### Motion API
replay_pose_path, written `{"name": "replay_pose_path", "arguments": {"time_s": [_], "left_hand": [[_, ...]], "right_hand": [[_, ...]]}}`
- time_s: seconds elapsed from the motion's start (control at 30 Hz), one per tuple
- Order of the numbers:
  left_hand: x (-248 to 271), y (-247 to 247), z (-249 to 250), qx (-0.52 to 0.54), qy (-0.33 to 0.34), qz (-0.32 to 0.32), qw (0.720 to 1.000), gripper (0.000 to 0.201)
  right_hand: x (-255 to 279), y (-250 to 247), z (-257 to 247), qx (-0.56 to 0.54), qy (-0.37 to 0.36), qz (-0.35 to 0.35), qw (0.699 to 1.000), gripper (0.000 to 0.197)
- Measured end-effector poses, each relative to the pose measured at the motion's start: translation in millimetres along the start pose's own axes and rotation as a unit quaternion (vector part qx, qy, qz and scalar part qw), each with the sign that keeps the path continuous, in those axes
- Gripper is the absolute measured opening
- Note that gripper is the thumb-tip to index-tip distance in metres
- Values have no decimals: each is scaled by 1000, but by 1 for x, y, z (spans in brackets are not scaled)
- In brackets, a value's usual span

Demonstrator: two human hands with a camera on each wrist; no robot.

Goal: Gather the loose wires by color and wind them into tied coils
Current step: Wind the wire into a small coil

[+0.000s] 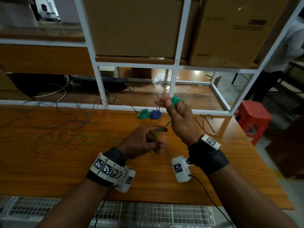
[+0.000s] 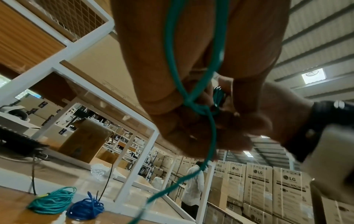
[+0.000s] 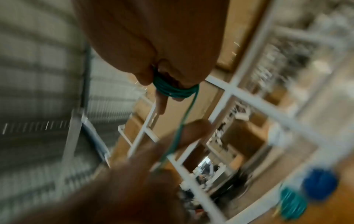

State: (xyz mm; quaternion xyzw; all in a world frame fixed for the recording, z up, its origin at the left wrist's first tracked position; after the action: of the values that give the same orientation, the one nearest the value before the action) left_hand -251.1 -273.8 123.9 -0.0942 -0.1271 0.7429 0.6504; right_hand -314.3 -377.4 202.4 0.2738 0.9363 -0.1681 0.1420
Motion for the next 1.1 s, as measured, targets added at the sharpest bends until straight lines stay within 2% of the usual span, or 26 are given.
{"name": "replay_pose_path", "arguments": {"time_s": [0.07,0.13,0.23,0.3,0.33,0.4,0.47,0.53,0.6,0.63,0.7,0.77,0.83,0.9,1.0,1.03,1.1], "left_hand": [[3,2,-4,-28,-13,-35,999,64],[6,-7,-9,0,-20,-32,999,59],[13,-24,-23,104,-40,-19,994,47],[16,-28,-33,154,-60,-25,986,64],[17,-30,-35,171,-62,-17,983,75],[17,-35,-36,204,-55,8,977,86],[16,-41,-34,198,-42,33,979,72],[16,-52,-32,132,-32,89,987,54],[19,-67,-30,46,-27,158,986,58],[21,-71,-28,3,-22,180,983,52],[25,-76,-19,-78,-7,202,976,23],[28,-84,-8,-141,0,219,965,5],[32,-102,6,-176,6,264,948,11],[33,-123,18,-195,-5,312,930,9],[28,-134,18,-199,-16,319,927,6],[24,-134,14,-179,-7,307,935,8],[13,-129,3,-154,-1,280,948,9]], "right_hand": [[7,11,5,204,0,-54,977,20],[14,24,20,327,-5,-154,932,21],[29,36,49,412,36,-264,872,15],[37,40,59,442,45,-300,844,18],[39,40,61,446,48,-303,841,20],[41,34,64,426,66,-293,853,25],[42,26,73,389,112,-294,866,31],[46,23,82,348,166,-303,871,35],[50,18,88,326,191,-302,876,38],[51,15,90,314,196,-295,881,39],[54,7,90,290,208,-286,889,44],[60,7,91,283,227,-310,879,52],[73,17,91,264,253,-361,858,57],[84,27,86,210,263,-402,852,58],[89,30,73,85,232,-430,868,51],[92,31,68,41,222,-445,866,48],[103,42,56,-53,204,-495,843,41]]}}
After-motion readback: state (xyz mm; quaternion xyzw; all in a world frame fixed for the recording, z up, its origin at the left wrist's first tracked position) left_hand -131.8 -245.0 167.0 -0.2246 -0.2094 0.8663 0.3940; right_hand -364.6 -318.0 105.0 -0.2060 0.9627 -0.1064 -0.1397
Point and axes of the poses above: each hand's wrist, its own x-axis away from the middle knuckle, its own y-axis out of the palm, z = x × y, the point moved 9 cm from there along -x, towards the middle knuckle, and after that the axes turned 6 degrees about -z, right-handed, at the moved point
